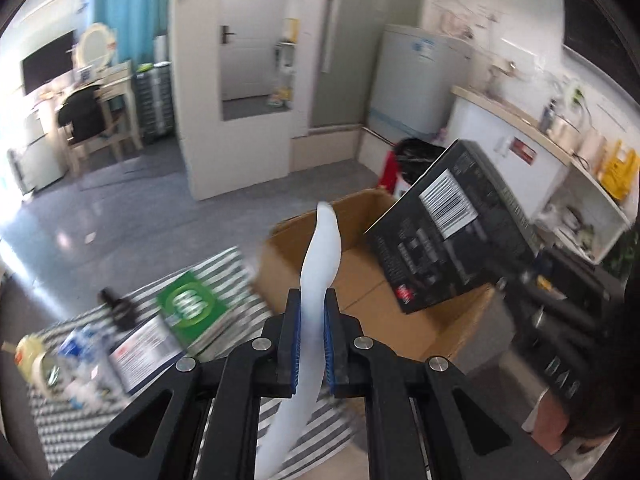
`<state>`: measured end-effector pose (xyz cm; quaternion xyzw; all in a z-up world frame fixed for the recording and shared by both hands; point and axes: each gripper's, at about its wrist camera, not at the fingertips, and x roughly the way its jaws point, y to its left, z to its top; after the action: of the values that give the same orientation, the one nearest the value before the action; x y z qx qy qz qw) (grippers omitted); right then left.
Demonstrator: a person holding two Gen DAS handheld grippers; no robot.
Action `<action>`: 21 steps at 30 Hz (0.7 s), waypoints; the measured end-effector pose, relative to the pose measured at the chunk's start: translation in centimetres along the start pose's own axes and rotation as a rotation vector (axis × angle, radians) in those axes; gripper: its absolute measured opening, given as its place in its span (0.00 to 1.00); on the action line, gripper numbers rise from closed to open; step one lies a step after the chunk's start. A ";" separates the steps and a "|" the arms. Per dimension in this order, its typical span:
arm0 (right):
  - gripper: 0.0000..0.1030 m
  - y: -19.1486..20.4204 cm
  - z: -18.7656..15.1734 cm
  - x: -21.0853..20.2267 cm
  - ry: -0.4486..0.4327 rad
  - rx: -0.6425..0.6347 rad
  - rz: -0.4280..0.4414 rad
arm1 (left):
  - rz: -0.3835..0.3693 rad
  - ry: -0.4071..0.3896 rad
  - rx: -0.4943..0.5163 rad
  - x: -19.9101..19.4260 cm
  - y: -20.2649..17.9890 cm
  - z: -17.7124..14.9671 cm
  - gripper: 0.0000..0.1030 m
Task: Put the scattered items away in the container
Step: 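Carry the hose and black box into the cardboard box and open both tools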
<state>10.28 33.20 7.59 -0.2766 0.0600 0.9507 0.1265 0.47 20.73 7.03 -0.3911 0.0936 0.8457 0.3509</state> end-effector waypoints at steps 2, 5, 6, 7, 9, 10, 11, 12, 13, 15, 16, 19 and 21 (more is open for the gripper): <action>0.24 -1.5 -0.4 1.3 0.032 0.015 -0.041 | -0.009 0.019 -0.004 2.3 -1.3 1.3 0.08; 0.24 -3.6 -1.5 3.5 0.089 0.038 -0.078 | -0.019 0.061 -0.002 5.4 -2.8 2.3 0.08; 0.24 -4.4 -2.0 4.3 0.108 0.049 -0.086 | -0.026 0.078 -0.006 6.5 -3.2 2.4 0.08; 0.24 -5.1 -2.5 5.2 0.131 0.062 -0.093 | -0.030 0.091 -0.006 7.3 -3.4 2.4 0.08; 0.24 -6.1 -3.2 6.6 0.161 0.085 -0.101 | -0.018 0.121 -0.010 9.3 -4.0 2.4 0.10; 0.24 -6.6 -3.6 7.2 0.178 0.094 -0.104 | -0.006 0.137 -0.010 10.3 -4.1 2.3 0.11; 0.24 -7.1 -3.9 8.0 0.192 0.106 -0.107 | -0.001 0.145 -0.011 10.9 -4.1 2.2 0.11; 0.24 -7.6 -4.3 8.5 0.202 0.116 -0.108 | 0.010 0.158 -0.012 11.6 -4.0 2.1 0.14; 0.24 -7.9 -4.5 9.2 0.214 0.124 -0.109 | 0.013 0.166 -0.009 12.3 -4.1 2.0 0.16; 0.24 -8.6 -5.1 10.1 0.228 0.143 -0.116 | 0.002 0.179 -0.001 13.5 -3.9 1.8 0.24; 0.24 -8.7 -5.4 10.4 0.234 0.148 -0.118 | -0.006 0.178 -0.001 13.9 -3.9 1.8 0.29; 0.25 -9.2 -6.2 11.1 0.246 0.165 -0.124 | -0.017 0.163 0.000 14.5 -3.7 1.6 0.72; 0.41 -9.2 -6.5 11.0 0.237 0.177 -0.106 | -0.011 0.132 0.001 14.5 -3.6 1.6 0.88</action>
<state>7.15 43.14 -4.20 -0.3774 0.1434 0.8944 0.1927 -4.65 31.61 -2.01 -0.4466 0.1147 0.8160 0.3488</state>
